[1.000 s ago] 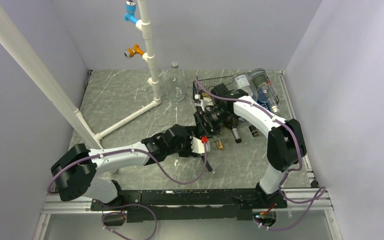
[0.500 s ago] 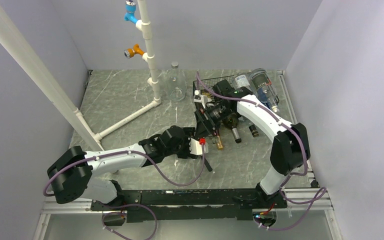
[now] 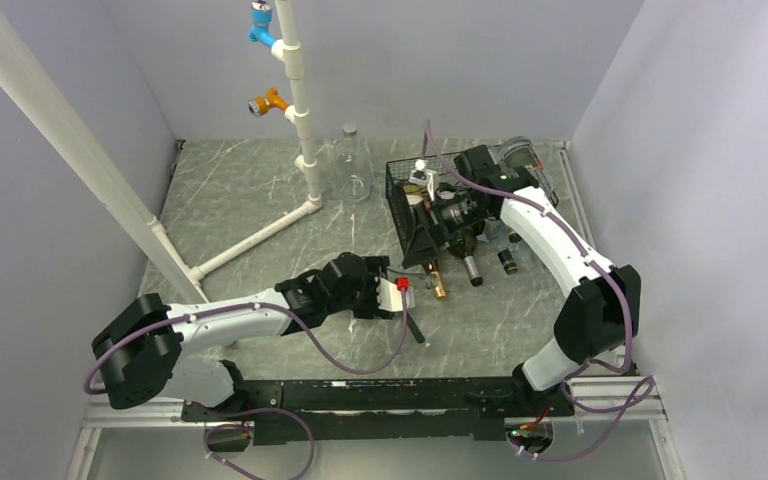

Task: Take the wine bottle off the wine rack
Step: Place the wine bottle at the center of the board.

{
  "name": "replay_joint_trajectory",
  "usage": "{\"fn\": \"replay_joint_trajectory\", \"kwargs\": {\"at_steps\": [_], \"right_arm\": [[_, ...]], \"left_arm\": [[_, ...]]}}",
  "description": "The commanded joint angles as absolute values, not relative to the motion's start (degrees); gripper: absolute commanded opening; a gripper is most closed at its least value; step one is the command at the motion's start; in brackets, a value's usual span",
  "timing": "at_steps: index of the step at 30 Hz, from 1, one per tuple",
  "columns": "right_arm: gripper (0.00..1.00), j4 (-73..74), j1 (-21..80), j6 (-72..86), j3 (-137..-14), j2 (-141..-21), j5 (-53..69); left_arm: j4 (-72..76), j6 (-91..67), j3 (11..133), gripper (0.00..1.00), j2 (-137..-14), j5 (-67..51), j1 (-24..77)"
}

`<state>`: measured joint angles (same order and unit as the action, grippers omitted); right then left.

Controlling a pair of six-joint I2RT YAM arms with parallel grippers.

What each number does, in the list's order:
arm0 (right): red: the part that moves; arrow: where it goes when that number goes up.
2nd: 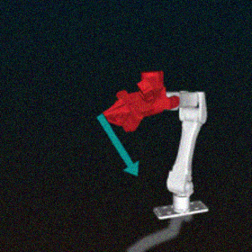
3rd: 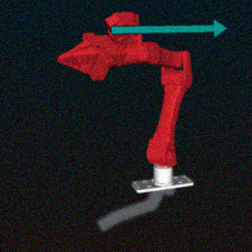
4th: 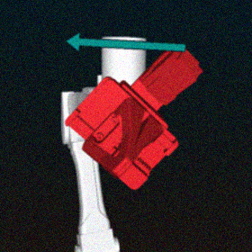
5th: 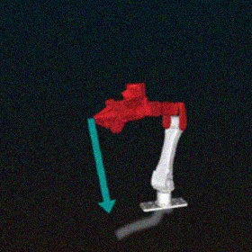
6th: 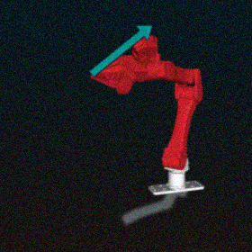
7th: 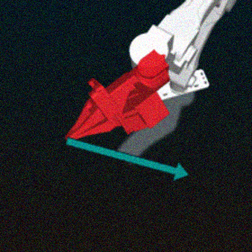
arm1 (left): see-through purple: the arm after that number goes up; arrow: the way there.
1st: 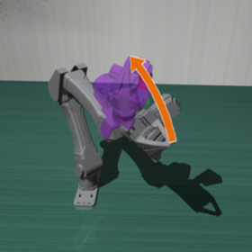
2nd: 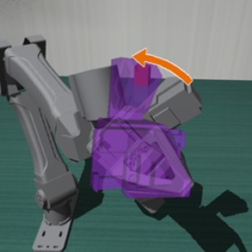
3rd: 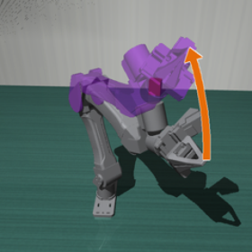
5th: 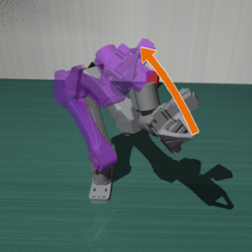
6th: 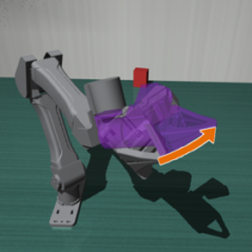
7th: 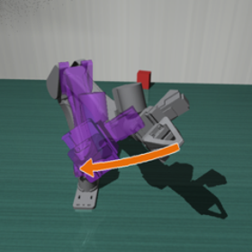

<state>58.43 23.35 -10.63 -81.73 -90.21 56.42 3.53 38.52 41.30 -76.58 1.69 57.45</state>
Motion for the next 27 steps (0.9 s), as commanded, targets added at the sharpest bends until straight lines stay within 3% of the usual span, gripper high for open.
{"fn": "replay_joint_trajectory", "kwargs": {"at_steps": [1,7,12,17,23,27], "right_arm": [[0.99,60.00,20.90,-14.96,-83.91,-86.69,58.18],[0.99,59.29,19.83,-21.55,-84.67,-80.76,53.27],[0.99,58.31,16.43,-31.16,-82.33,-75.46,56.89],[0.99,61.68,15.87,-53.23,-77.35,-69.80,62.61],[1.00,79.59,15.26,-91.19,-74.67,-70.05,69.17],[1.00,77.69,15.29,-97.11,-70.83,-69.84,70.12]], "left_arm": [[7.94,38.06,41.48,0.00,-72.95,0.97,57.30],[7.81,38.14,41.57,0.00,-72.91,0.97,57.13],[7.61,38.31,41.57,0.00,-72.49,0.80,57.05],[7.36,38.32,41.70,0.00,-72.43,0.74,57.00],[7.02,38.40,42.00,0.00,-72.34,0.55,56.82],[6.94,38.28,42.01,0.00,-72.07,0.53,56.70]]}}
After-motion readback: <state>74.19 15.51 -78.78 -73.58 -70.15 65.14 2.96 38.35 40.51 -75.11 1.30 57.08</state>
